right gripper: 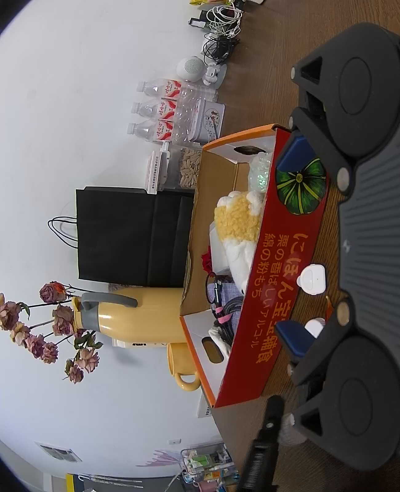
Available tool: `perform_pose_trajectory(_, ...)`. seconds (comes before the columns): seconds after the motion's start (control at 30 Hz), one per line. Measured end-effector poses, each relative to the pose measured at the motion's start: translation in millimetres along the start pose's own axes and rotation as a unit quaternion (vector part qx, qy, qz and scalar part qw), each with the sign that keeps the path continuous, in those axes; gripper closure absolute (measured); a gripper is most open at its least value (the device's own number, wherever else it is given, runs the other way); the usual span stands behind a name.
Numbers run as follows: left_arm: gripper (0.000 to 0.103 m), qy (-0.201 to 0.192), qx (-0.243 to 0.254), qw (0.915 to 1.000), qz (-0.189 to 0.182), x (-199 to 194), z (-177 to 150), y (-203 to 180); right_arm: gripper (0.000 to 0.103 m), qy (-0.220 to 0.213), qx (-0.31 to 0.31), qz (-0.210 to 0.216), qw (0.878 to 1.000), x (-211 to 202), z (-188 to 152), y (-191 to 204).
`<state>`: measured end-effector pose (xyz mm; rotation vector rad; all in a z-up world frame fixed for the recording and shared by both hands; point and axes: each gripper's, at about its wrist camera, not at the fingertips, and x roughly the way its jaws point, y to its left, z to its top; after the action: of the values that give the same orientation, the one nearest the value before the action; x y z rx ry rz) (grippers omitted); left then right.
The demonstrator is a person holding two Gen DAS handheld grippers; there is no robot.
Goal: Organize objects
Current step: 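Swing the left tool over to the white ribbed cap on the table, then hold the open left tool above the white ribbed cap while the right tool approaches the small white cap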
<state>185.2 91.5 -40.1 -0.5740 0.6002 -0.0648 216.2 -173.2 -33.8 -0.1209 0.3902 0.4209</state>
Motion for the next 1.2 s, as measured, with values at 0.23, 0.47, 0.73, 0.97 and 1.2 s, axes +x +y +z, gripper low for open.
perform_pose_trajectory(0.23,0.095,-0.005,-0.067,0.9974,0.025,-3,8,26,0.000,0.000,0.000,0.000,1.000,0,0,0)
perform_pose_trajectory(0.47,0.091,-0.022,0.027,0.9979,0.055,-16,1,7,0.000,0.001,-0.001,0.001,1.000,1,-1,1)
perform_pose_trajectory(0.73,0.003,-0.042,0.153,0.9832,0.091,-32,-21,-26,0.000,0.003,-0.007,0.002,1.000,1,-2,4)
perform_pose_trajectory(0.97,0.000,-0.047,0.185,0.9727,0.133,-37,-32,-30,0.000,0.005,-0.011,0.008,1.000,-9,-7,13)
perform_pose_trajectory(1.2,0.000,-0.024,0.198,0.9688,0.147,-36,-42,-28,0.000,0.023,-0.004,0.017,1.000,-20,-15,21)
